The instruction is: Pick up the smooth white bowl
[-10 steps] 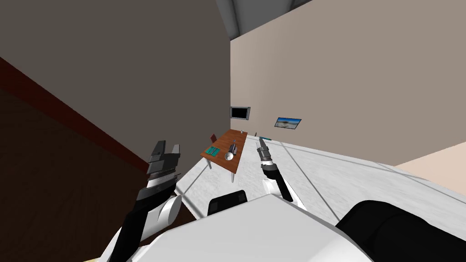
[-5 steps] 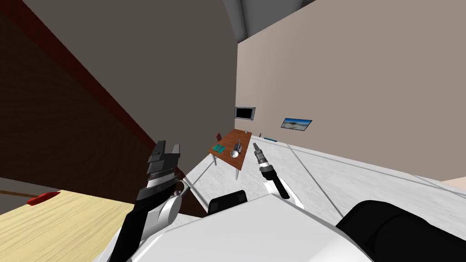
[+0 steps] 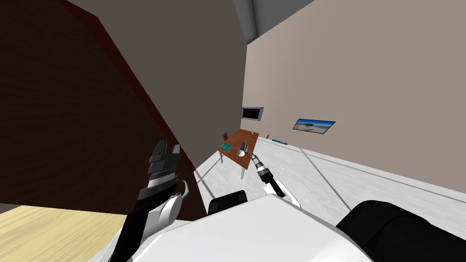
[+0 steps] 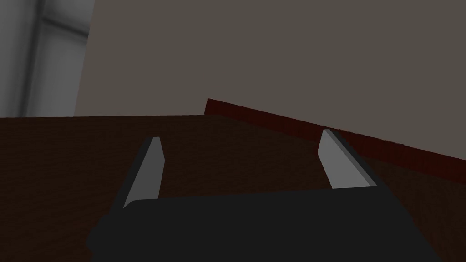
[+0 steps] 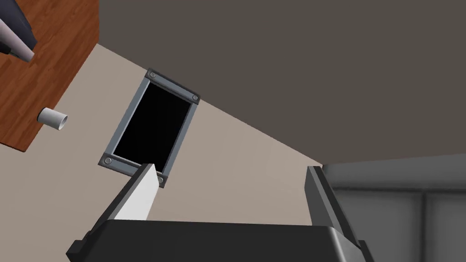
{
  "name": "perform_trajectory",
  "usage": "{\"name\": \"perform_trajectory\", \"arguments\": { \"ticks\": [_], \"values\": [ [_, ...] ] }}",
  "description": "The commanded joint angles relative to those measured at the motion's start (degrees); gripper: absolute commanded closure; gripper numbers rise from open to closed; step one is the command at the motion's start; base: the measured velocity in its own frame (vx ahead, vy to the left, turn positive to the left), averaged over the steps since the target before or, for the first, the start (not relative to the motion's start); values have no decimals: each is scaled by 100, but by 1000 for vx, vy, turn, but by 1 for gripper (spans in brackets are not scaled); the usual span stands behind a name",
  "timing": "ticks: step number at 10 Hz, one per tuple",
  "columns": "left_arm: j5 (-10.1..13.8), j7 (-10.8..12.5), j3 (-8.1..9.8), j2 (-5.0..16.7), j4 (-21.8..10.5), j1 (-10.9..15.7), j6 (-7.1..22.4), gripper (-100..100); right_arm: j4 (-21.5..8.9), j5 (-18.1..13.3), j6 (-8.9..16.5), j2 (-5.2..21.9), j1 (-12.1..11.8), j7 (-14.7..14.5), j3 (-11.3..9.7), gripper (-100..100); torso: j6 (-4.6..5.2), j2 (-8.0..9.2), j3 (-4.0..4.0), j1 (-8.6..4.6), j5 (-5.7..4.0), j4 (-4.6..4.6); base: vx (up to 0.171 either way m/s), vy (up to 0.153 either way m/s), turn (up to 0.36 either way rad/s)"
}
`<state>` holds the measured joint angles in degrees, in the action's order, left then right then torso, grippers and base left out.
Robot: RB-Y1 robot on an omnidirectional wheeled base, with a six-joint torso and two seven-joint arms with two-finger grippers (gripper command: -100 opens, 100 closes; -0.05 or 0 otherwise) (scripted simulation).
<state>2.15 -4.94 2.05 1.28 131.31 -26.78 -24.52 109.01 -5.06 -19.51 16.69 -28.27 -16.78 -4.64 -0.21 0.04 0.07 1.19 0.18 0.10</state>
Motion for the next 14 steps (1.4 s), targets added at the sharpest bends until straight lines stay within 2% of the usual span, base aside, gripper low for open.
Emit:
{"name": "perform_trajectory", "arguments": {
  "ticks": [1,2,4,5,6,7,8,9,10,11,12,14],
  "values": [
    [0,0,0,0,0,0,0,0,-286,-136,286,181,73,-253,-167,-100,0,0,0,0,0,0,-48,160,362],
    [0,0,0,0,0,1,0,0,-446,-136,286,181,73,-253,-167,-100,-1,13,7,9,2,3,-26,120,121],
    [0,0,0,0,0,0,0,0,-909,-311,560,416,161,-570,-367,-100,2,10,6,-12,-2,3,-8,107,268],
    [0,0,0,0,0,0,0,0,-1068,-311,560,416,161,-570,-367,-100,1,10,6,-11,-2,2,18,78,159],
    [0,0,1,1,0,-1,0,0,-1302,-403,700,530,207,-737,-465,-100,7,5,4,-21,-3,1,44,69,239],
    [0,0,1,1,0,-1,0,0,-1396,-403,700,530,207,-737,-465,-100,2,-5,-2,-26,-5,0,36,47,130],
    [0,0,2,1,0,-2,0,0,-1601,-499,841,644,254,-909,-560,-100,7,-3,-1,-33,-6,0,39,65,284],
    [0,0,1,1,0,-1,0,0,-1732,-499,841,644,254,-909,-560,-100,2,-5,-2,-28,-6,0,28,51,123],
    [0,0,2,1,0,-2,0,0,-1930,-597,984,757,302,-1084,-649,-100,8,0,0,-32,-6,0,29,63,276],
    [0,0,1,1,0,-1,0,0,-2077,-597,984,757,302,-1084,-649,-100,3,-1,0,-29,-5,0,38,40,103],
    [0,0,2,1,0,-2,0,0,-2312,-696,1126,868,350,-1261,-733,-100,9,-1,0,-37,-6,0,49,49,243],
    [0,0,2,1,0,-2,0,0,-2427,-696,1126,868,350,-1261,-733,-100,9,-4,-2,-41,-6,-1,38,18,43]
  ]
}}
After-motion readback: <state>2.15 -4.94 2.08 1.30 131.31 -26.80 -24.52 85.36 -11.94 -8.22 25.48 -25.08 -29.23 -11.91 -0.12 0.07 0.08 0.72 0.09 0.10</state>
